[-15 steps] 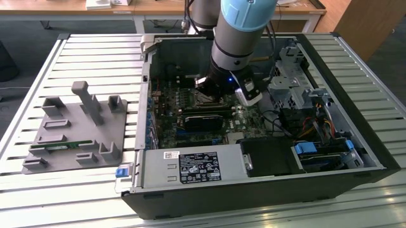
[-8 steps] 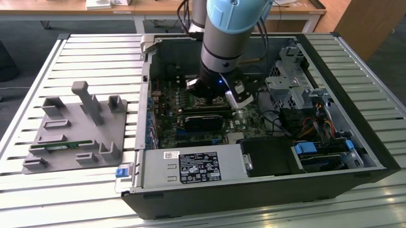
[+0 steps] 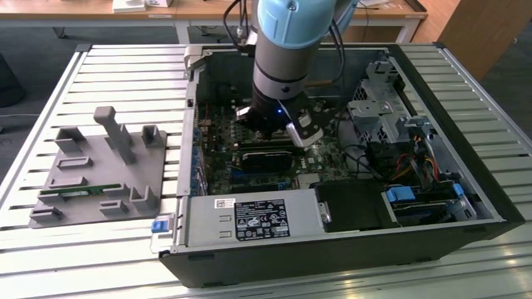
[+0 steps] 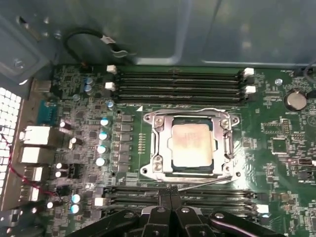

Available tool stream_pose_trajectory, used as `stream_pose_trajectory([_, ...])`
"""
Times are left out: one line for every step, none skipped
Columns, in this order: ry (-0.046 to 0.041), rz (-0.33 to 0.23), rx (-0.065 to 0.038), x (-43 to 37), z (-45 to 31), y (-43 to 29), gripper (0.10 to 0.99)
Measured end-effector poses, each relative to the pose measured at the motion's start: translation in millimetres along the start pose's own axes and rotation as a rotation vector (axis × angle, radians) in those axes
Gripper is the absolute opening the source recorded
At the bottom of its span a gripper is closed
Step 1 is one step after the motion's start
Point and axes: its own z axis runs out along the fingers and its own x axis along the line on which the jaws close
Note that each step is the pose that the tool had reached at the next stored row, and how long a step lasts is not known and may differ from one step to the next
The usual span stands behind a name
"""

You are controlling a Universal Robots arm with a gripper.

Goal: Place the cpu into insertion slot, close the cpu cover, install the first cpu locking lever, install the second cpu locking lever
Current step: 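Install the second cpu locking lever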

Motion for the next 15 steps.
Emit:
stream_pose_trajectory([0.0000,0.000,-0.001,0.8,0.4,-0.9,0.106])
stream_pose_trajectory([0.0001,0.000,-0.002,1.2,1.0,-2.1,0.106])
stream_pose_trajectory([0.0001,0.000,-0.004,1.6,1.8,-2.9,0.106])
stream_pose_trajectory([-0.0001,0.000,-0.006,2.0,2.6,-3.2,0.106])
stream_pose_trajectory([-0.0001,0.000,-0.007,2.5,3.3,-3.4,0.106])
stream_pose_trajectory([0.0000,0.000,-0.008,3.2,4.0,-3.6,0.106])
stream_pose_trajectory([0.0000,0.000,-0.009,4.3,4.7,-3.8,0.106])
stream_pose_trajectory([0.0000,0.000,-0.009,5.3,5.5,-4.0,0.106])
stream_pose_trajectory([0.0000,0.000,-0.010,6.2,6.2,-4.1,0.106])
stream_pose_trajectory([0.0000,0.000,-0.011,7.1,7.0,-4.3,0.106])
stream_pose_trajectory([-0.0001,0.000,-0.012,7.9,7.8,-4.5,0.106])
stream_pose_trajectory([-0.0001,0.000,-0.012,8.4,8.6,-4.7,0.106])
stream_pose_trajectory([0.0000,0.000,-0.013,8.8,9.4,-4.9,0.106])
stream_pose_trajectory([0.0000,0.000,-0.013,9.2,10.3,-5.2,0.106])
stream_pose_trajectory([0.0000,0.000,-0.014,9.5,11.4,-5.4,0.106])
